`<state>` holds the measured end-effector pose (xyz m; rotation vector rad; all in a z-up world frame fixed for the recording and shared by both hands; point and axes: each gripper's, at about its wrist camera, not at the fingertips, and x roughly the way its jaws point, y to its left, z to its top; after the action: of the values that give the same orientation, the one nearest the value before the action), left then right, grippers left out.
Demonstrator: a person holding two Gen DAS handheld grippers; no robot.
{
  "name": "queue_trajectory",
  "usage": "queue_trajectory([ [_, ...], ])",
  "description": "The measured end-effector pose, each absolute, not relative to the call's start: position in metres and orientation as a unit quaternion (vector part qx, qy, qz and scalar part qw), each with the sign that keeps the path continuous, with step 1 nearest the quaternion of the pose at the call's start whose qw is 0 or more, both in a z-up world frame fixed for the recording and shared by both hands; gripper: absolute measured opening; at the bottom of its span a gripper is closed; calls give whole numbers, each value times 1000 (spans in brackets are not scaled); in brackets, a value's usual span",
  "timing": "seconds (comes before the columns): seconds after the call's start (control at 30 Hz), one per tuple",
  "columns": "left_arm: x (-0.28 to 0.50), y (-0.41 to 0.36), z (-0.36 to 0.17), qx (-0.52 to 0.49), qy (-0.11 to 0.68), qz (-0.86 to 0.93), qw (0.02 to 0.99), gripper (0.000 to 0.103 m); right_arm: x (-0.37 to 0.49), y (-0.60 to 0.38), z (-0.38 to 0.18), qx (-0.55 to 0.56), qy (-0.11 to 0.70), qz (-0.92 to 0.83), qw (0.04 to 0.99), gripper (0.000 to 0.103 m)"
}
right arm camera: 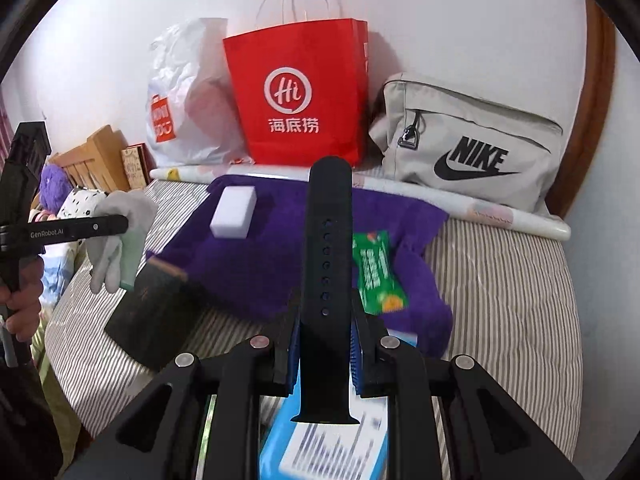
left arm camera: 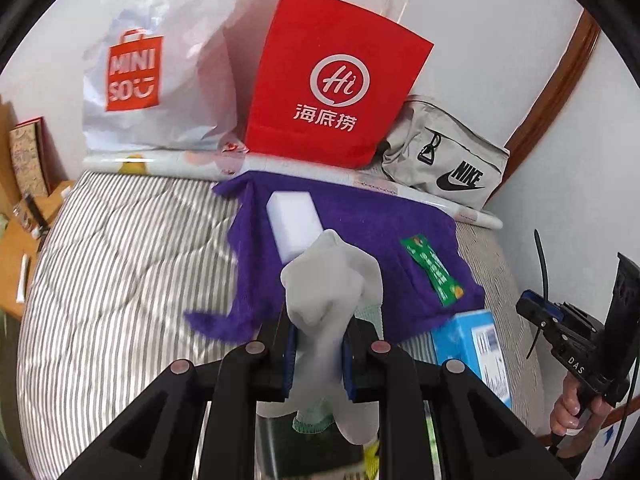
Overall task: Organize soft objects
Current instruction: 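Carry the glove and strap onto the purple towel and open both tools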
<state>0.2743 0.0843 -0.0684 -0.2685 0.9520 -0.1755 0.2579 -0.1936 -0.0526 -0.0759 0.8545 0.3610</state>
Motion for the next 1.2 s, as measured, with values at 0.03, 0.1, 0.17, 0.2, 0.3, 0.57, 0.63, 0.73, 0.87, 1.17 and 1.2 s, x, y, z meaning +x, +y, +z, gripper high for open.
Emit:
queue_trajectory([
  [0.03,280,84,-69,-129,457,-84,876,17,265,-193,-54,-36,413,173,893,20],
  [0.1,292,83,-71,-129,454,-88,877,18,279,-192,-58,-32,416,173,892,20],
  [0.17,306,82,-75,-132,457,-89,875,17,292,-191,-62,-24,425,176,888,20],
  [0.2,314,81,-77,-134,457,-90,875,17,297,-191,-65,-21,428,177,886,20],
  [0.3,331,78,-84,-128,461,-90,873,18,316,-189,-74,-18,438,174,882,20],
  [0.57,363,70,-110,-122,479,-97,864,17,349,-177,-101,-34,466,176,866,20],
  [0.63,368,69,-118,-117,484,-97,862,18,358,-171,-109,-40,476,176,861,20],
  [0.73,373,69,-128,-99,493,-100,859,18,366,-162,-118,-54,484,177,855,20],
  [0.87,376,70,-142,-90,504,-94,854,18,376,-152,-131,-73,503,177,843,20],
  [1.17,378,73,-152,-77,515,-88,849,20,385,-143,-163,-83,557,178,807,20],
  [1.2,378,73,-152,-76,516,-89,849,20,386,-143,-164,-84,562,177,804,20],
])
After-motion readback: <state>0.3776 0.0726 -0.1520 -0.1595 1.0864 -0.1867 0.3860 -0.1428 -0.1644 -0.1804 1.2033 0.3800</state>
